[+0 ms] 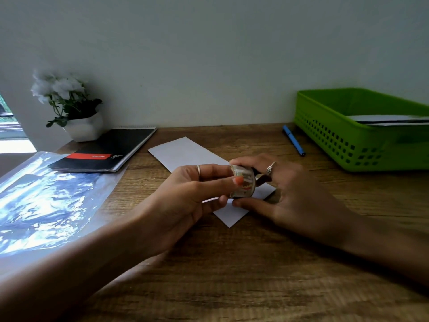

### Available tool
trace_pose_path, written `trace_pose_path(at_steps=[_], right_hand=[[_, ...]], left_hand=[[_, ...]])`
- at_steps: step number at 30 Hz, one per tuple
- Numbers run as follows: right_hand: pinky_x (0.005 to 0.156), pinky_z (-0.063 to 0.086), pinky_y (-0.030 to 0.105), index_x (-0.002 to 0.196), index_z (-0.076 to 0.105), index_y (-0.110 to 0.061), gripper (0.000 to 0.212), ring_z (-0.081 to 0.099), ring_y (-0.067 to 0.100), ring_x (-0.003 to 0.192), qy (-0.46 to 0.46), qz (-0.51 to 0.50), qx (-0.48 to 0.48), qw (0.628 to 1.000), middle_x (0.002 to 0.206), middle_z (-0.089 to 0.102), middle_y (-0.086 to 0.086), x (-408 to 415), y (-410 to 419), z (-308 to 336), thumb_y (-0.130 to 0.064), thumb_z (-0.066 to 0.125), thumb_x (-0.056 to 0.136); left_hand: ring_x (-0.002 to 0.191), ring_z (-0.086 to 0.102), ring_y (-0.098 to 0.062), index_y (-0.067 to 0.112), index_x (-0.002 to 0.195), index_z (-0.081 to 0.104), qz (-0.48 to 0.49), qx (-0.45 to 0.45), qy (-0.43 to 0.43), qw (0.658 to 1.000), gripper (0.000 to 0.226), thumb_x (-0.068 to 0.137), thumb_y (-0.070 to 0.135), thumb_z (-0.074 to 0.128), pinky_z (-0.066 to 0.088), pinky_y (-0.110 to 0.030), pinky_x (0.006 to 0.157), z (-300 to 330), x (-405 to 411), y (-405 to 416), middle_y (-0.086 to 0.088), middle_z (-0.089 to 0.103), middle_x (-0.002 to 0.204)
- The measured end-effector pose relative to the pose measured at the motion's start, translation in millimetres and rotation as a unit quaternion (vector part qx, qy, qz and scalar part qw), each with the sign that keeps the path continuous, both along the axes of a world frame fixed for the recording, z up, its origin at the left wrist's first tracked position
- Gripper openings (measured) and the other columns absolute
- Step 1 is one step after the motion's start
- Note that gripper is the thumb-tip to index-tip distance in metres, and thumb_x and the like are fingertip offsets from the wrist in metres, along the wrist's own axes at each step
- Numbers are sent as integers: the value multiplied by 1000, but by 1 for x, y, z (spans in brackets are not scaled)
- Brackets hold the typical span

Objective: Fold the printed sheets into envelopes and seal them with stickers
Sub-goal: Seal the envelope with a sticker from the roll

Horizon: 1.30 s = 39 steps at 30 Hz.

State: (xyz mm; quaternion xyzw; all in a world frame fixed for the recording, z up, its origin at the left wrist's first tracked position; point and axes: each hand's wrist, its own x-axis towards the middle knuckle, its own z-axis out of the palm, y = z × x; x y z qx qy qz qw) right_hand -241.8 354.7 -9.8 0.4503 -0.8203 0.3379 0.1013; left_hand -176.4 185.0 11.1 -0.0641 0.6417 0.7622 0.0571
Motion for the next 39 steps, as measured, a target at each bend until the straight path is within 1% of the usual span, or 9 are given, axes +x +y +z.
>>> trace_pose_path(at_steps=[5,11,17,19,22,27,29,35,39], right_hand=[[84,46,13,125,53,-33,52,56,-7,103,-53,7,-17,998,113,62,-19,1,2,4,-41,70,77],[81,49,10,118,58,-32,48,61,-8,97,-136,20,-71,988,105,66,-18,1,2,6,-41,69,72],[80,56,26,111,62,-27,41,68,7,95,-247,58,-125,959,103,71,-8,-3,3,9,-37,67,72],[77,57,26,111,64,-20,34,69,12,92,-281,65,-147,946,102,72,-3,-4,4,11,-30,62,79],[73,58,29,109,66,-12,36,71,23,88,-363,79,-177,911,101,72,7,-6,5,11,-33,56,81],[59,56,23,108,63,-4,44,70,25,72,-480,95,-220,844,88,72,17,-4,2,13,-37,50,82],[54,55,23,110,61,-5,46,68,24,64,-498,94,-226,832,81,70,20,-2,2,14,-40,49,82],[48,53,22,106,60,-5,50,65,24,56,-489,86,-211,842,73,67,23,0,1,16,-46,46,81],[51,54,23,102,61,-8,44,67,23,58,-479,88,-214,847,75,68,22,-1,1,14,-45,47,81]], left_hand=[[94,68,-14,11,100,69,-38,-50,36,997,40,60,11,69,52,-24,79,-1,2,1,-4,74,97],[98,66,-6,16,103,69,-36,-203,158,966,36,69,26,66,50,-23,89,-1,3,1,5,73,99],[101,64,-4,18,105,68,-41,-241,217,945,34,76,30,58,48,-17,90,-1,0,-4,6,72,101],[102,63,-3,20,109,67,-49,-255,231,938,33,78,27,57,48,-16,90,-1,0,-6,9,71,104],[104,61,2,31,111,64,-50,-331,271,903,33,78,29,60,47,-19,92,-3,-2,-6,18,68,109],[105,55,11,49,99,61,-17,-409,298,863,26,72,45,59,45,-11,85,-6,-3,-7,37,60,107],[104,55,12,49,95,62,-13,-408,296,864,23,72,46,58,45,-11,85,-6,-4,-8,37,61,106],[104,58,7,38,98,67,-31,-366,269,890,21,79,38,60,49,-20,86,-5,-3,-6,27,66,108],[88,63,5,28,99,70,-47,-313,241,917,22,80,32,60,50,-14,71,-5,-1,-4,21,70,98]])
